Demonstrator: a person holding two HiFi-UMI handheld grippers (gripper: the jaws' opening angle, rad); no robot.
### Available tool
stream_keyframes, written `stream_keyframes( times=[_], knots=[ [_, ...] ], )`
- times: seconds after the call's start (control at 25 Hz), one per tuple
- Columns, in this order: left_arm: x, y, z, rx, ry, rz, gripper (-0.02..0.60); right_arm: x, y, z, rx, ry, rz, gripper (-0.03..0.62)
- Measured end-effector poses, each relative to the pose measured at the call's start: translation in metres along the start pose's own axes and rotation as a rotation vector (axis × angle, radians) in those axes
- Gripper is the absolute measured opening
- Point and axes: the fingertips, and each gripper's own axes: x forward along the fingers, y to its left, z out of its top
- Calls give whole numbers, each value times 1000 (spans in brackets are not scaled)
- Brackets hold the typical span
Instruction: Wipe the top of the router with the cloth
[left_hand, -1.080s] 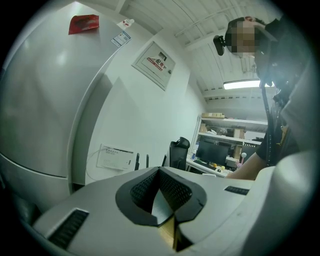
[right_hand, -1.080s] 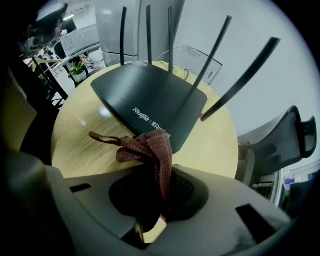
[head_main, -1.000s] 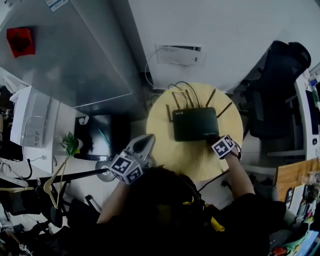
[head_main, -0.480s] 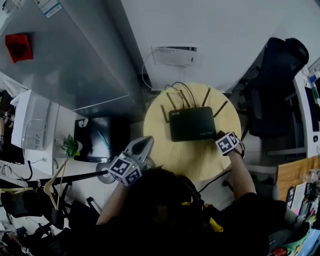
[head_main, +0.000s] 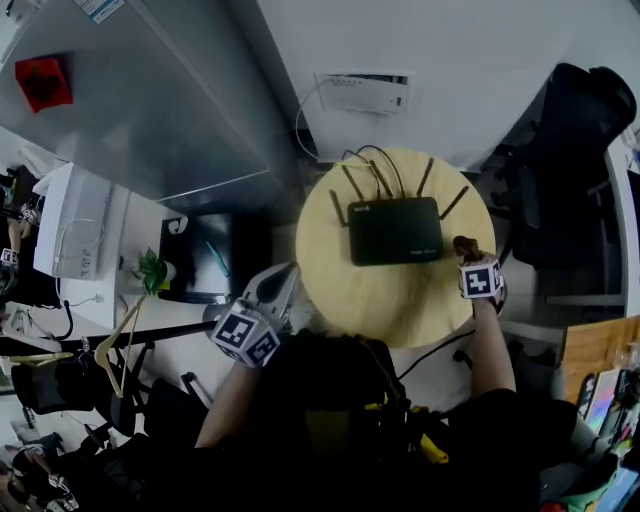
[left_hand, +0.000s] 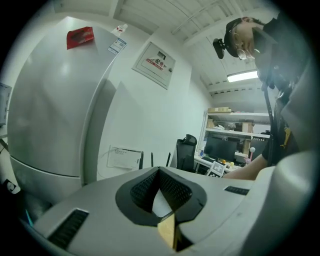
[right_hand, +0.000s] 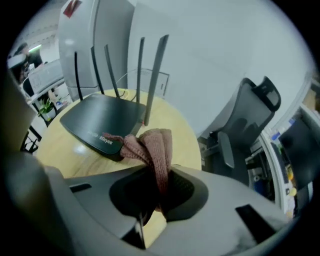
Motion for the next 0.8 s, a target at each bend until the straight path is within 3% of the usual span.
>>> stream_keyframes(
  times=[0.08, 0.2, 0.36, 0.56, 0.8],
  knots=[
    [-9, 9, 0, -7, -11, 31, -3, -5, -5, -11, 126, -24, 6, 64],
    [-28, 22, 2, -22, -42, 59, -3, -16, 9, -34, 341, -47, 102, 64],
    [-56, 24, 2, -42, -85, 39, -3, -53, 25, -54, 478, -124, 110, 64],
    [-95, 22, 6, -17, -114, -26, -3, -110, 65, -61, 506, -271, 57, 64],
    [-138, 28, 6, -6, -160, -90, -3, -174, 121, -45, 449, -421, 13, 64]
  ],
)
